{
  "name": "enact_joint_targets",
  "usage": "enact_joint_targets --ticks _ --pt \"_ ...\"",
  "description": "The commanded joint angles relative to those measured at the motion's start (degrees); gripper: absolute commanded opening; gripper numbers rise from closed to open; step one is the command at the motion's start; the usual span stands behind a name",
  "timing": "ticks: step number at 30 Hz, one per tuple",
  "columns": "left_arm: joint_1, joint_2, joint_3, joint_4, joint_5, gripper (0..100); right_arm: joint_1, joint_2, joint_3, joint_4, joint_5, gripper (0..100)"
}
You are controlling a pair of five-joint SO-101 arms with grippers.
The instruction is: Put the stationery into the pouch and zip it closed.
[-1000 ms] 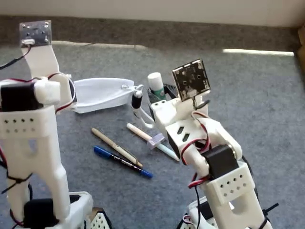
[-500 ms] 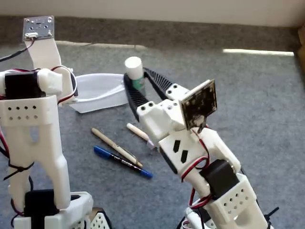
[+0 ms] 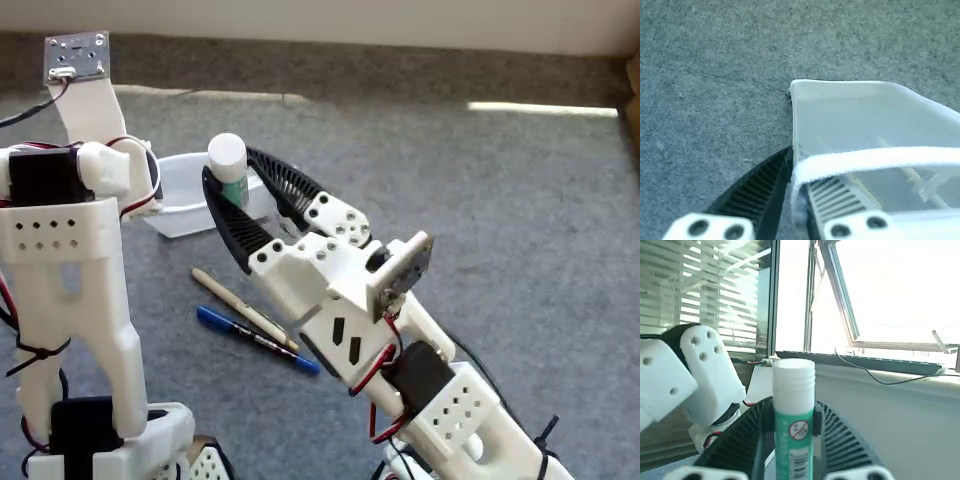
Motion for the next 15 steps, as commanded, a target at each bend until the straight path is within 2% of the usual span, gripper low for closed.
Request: enact_joint_targets --ticks 1,10,15 --pt "1.6 -0.1 0.0 0.1 0.5 1 -0.6 1.5 -0.2 -7.8 -0.1 0.5" --pt "1.4 -0.1 0.0 0.1 0.5 1 -0.3 15.3 0.1 -20.7 -0.1 0.5" --pt "1.3 -0.1 0.0 0.1 0.5 1 -0.3 20.3 0.2 -21.9 -0.4 0.5"
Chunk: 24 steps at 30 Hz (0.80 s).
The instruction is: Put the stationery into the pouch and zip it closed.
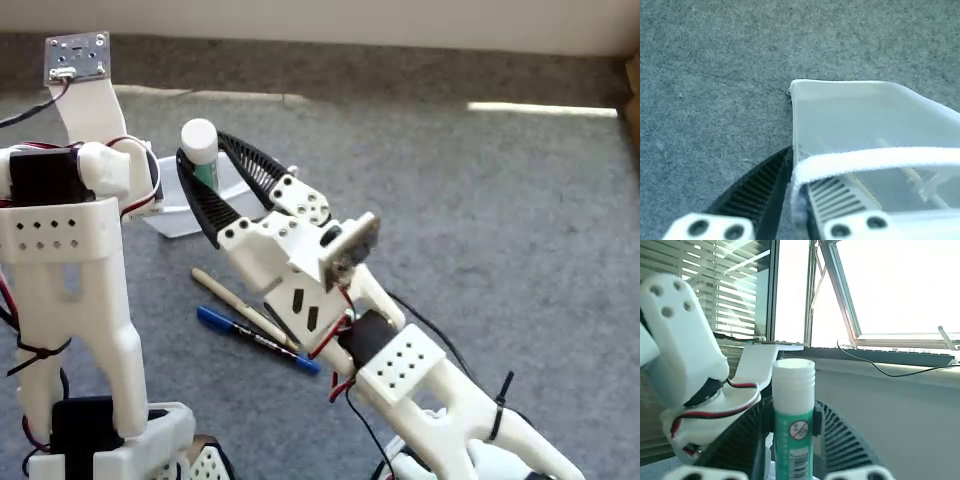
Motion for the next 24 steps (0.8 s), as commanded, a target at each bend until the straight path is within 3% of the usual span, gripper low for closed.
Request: enact_joint_targets --ticks 1,24 --pt "1.3 -0.1 0.0 0.1 0.5 1 -0.3 1.6 -0.3 -2.2 -0.4 0.5" --pt "1.3 -0.1 0.0 0.0 0.5 1 -0.2 5.1 4.3 0.6 -0.1 1.0"
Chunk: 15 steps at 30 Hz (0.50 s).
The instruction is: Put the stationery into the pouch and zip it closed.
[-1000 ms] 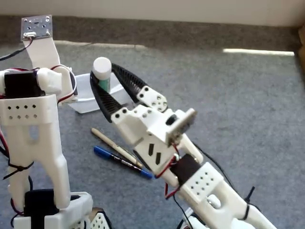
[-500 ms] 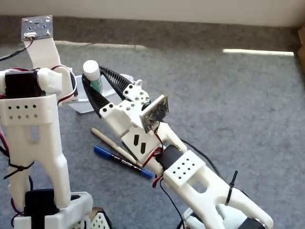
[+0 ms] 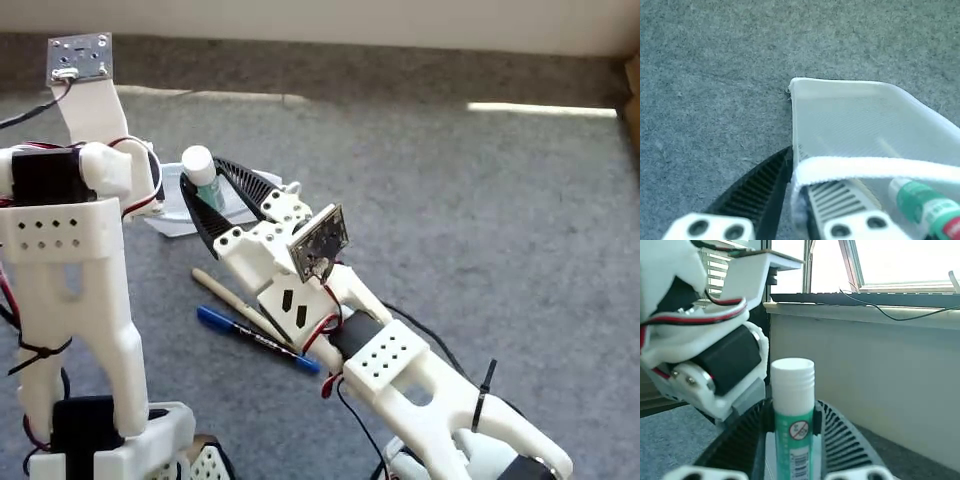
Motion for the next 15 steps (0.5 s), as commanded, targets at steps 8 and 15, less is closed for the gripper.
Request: enact_joint_targets --ticks 8,15 --pt "1.2 -0.1 0.0 0.0 0.5 1 -0.3 -0.8 -0.7 9.1 -0.1 1.3" --pt "1.2 0.1 0.0 -0.1 0.5 1 -0.3 -0.8 -0.9 14.6 -0.1 14.1"
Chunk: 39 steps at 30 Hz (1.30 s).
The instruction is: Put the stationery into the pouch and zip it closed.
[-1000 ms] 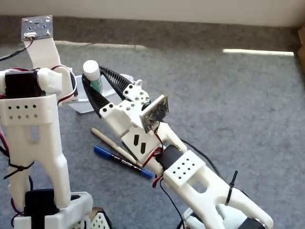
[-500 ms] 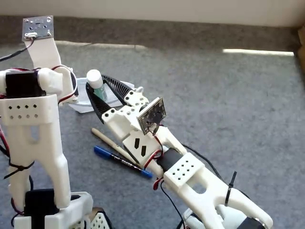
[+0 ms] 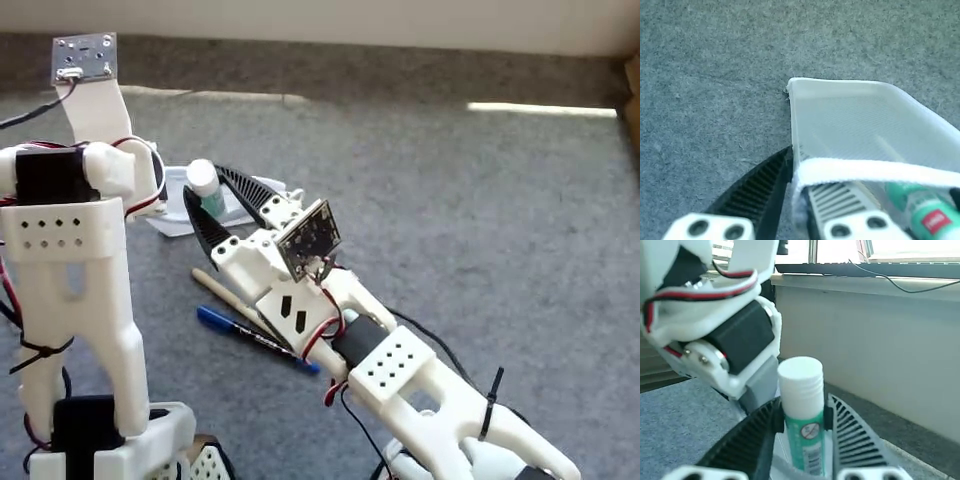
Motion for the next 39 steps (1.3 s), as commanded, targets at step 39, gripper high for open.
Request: enact_joint_targets --ticks 39 --pt "-10.6 -8.7 2.1 -0.1 0.5 1 11.2 -19.4 -18.3 57.2 -0.2 14.1"
